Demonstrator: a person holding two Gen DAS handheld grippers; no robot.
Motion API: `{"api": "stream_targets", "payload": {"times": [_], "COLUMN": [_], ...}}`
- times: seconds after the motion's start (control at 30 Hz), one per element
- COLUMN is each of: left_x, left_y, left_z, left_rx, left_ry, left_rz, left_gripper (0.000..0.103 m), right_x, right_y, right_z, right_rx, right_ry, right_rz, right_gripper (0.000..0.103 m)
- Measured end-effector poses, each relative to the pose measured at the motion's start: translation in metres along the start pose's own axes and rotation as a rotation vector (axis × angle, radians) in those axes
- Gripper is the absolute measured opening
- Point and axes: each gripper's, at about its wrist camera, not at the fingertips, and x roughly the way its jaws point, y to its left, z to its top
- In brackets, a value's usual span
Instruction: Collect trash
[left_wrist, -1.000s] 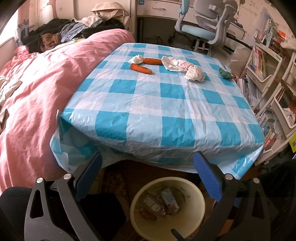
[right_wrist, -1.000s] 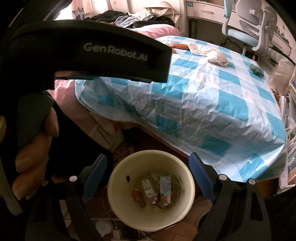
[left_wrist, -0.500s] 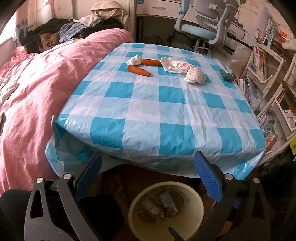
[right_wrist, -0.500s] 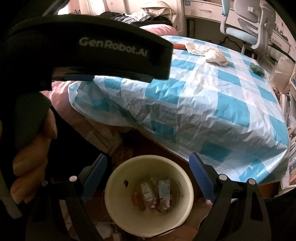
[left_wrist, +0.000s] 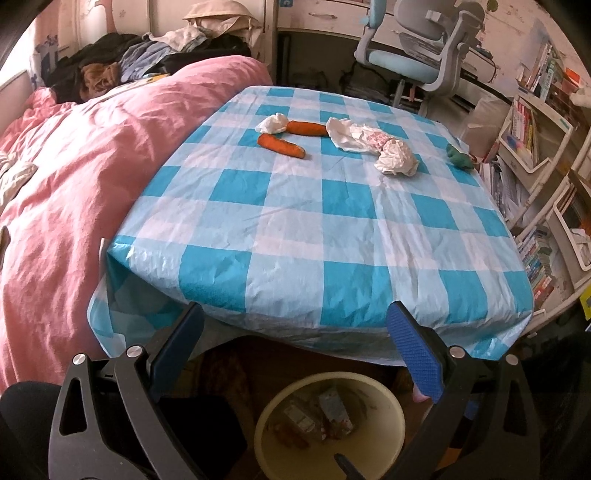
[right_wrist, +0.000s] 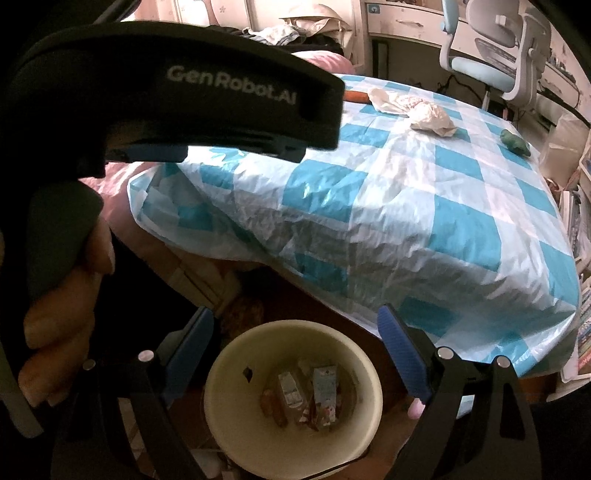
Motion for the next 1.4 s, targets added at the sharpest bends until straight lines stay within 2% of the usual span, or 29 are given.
{"api": "stream_targets", "payload": {"times": [0.63,1.03,1.23,1.4], "left_x": [0.012,0.006,0.004,0.009], "left_y": [0.005,0.004,0.014,0.028], "left_z": [0.023,0.024,0.026,0.042], "left_rx": [-0.051,-0.052,-0.086,-0.129], "left_ry": [0.007,-0.003,0.002,0.014], "left_rz": [0.001,0.005,0.000,-0.004], "left_gripper": [0.095,0.095,0.095,0.095], "right_x": [0.007,0.004,0.002,0.011], "right_y": [-0.006,-0.005,-0.011,-0.019], "right_z": [0.013,0.018,0.035,0.056], "right_rx": [0.007,-0.005,-0.033,-0.086], "right_ry": [-0.019,-0.030,-0.045,-0.023], "right_rz": [0.006,-0.007,-0.037,-0.043], "right_gripper": [0.087,0.087,0.088,0.089]}}
